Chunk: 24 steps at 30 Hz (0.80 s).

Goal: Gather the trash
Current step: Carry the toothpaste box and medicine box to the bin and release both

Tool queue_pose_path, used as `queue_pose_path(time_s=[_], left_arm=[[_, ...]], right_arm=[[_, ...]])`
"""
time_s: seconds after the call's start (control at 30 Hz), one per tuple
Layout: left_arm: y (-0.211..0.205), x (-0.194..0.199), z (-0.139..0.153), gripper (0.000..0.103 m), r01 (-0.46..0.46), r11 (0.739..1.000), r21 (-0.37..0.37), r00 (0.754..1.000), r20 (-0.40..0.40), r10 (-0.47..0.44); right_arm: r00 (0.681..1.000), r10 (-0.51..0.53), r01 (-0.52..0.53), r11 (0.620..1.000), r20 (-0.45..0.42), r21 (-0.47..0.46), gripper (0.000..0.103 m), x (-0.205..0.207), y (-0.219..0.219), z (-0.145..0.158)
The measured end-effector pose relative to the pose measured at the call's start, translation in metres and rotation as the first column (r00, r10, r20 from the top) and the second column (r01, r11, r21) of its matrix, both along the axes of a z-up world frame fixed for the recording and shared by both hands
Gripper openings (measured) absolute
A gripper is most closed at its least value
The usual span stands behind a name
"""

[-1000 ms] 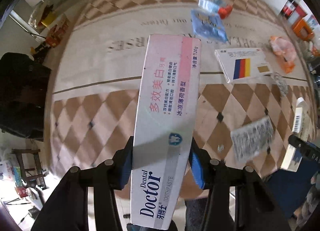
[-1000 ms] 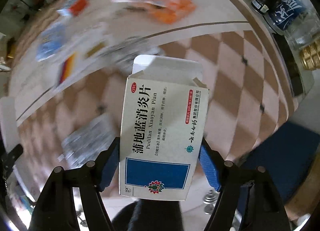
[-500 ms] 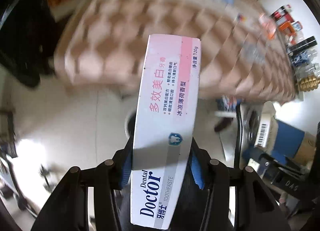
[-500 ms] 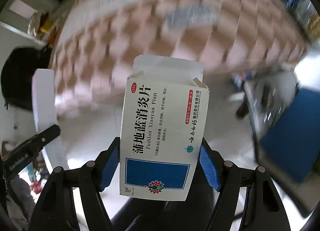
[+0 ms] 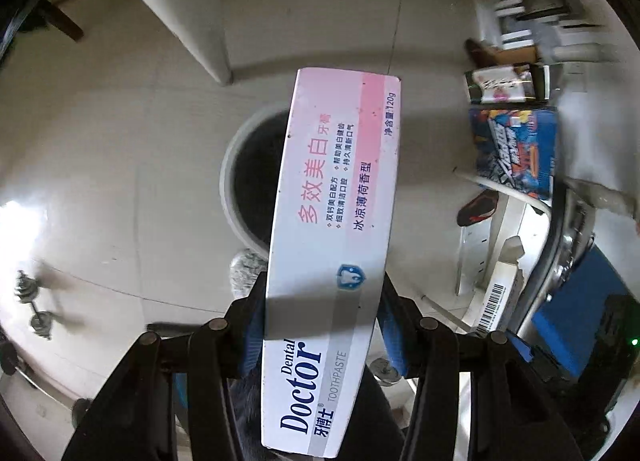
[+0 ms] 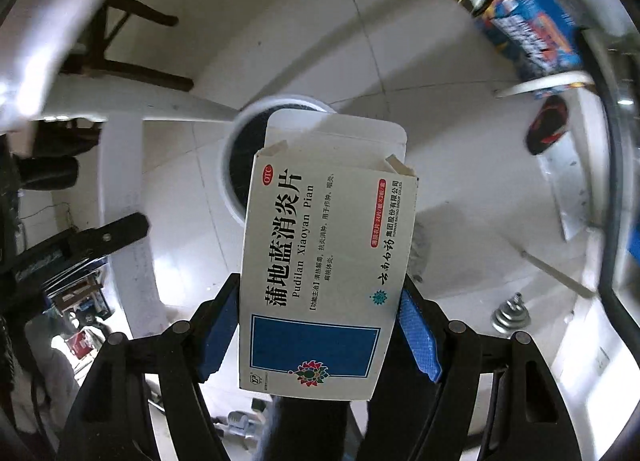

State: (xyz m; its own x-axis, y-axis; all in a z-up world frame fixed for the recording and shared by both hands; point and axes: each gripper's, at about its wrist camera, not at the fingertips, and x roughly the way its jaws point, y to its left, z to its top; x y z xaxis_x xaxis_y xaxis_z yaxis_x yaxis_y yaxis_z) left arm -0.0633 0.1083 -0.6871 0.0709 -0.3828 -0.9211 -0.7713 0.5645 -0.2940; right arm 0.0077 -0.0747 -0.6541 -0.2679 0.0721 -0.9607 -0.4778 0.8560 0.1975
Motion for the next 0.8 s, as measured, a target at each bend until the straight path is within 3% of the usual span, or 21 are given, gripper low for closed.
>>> queue_pose_path(time_s=[0.1, 0.17, 0.2, 0.23, 0.3, 0.33, 0.37, 0.47, 0.6, 0.8], left_arm=[[0.011, -0.001, -0.043, 0.051, -0.016, 0.999, -0.048, 1.0, -0.004, 0.016], [0.015, -0.002, -0.06, 0.074, -0.017, 0.999, -0.051, 1.0, 0.002, 0.017], [0.016, -0.003, -0.066, 0.091, -0.017, 0.999, -0.052, 1.0, 0.004, 0.017], [0.018, -0.006, -0.071, 0.095, -0.029, 0.998, -0.056, 1.0, 0.009, 0.029], [0.019, -0.012, -0.078, 0.095, -0.041, 0.998, -0.047, 0.999, 0.0, 0.041], [0.021, -0.019, -0.074, 0.095, -0.042, 0.998, -0.037, 0.999, -0.003, 0.042], [0.022, -0.025, -0.072, 0.095, -0.041, 0.999, -0.011, 0.999, -0.009, 0.041], [0.023, -0.044, -0.055, 0.095, -0.031, 0.993, 0.118, 0.999, -0.019, 0.033], [0.014, -0.052, -0.04, 0.095, 0.025, 0.967, 0.253, 0.998, -0.068, -0.008], [0.0, -0.057, -0.018, 0.095, 0.07, 0.954, 0.293, 0.995, -0.095, -0.044]], right_arm=[[1.0, 0.008, -0.008, 1.0, -0.008, 0.0, 0.076, 0.003, 0.012, -0.052], [1.0, 0.008, -0.008, 1.0, -0.02, 0.005, 0.076, 0.004, 0.021, -0.08], [1.0, 0.007, -0.006, 1.0, -0.027, 0.007, 0.076, 0.004, 0.026, -0.092], [0.999, 0.011, -0.01, 1.0, -0.046, 0.021, 0.076, 0.003, 0.031, -0.105], [0.998, 0.005, -0.002, 0.999, -0.068, 0.047, 0.078, 0.002, 0.037, -0.121], [0.997, 0.004, 0.001, 0.998, -0.079, 0.063, 0.087, 0.001, 0.039, -0.125], [0.996, -0.001, 0.009, 0.996, -0.089, 0.089, 0.102, 0.0, 0.04, -0.128], [0.998, 0.02, -0.013, 0.993, -0.064, 0.115, 0.103, -0.002, 0.04, -0.13], [0.999, 0.044, -0.043, 0.997, -0.017, 0.069, 0.103, -0.008, 0.038, -0.124], [0.993, 0.088, -0.085, 0.996, 0.082, -0.04, 0.103, -0.01, 0.025, -0.102]])
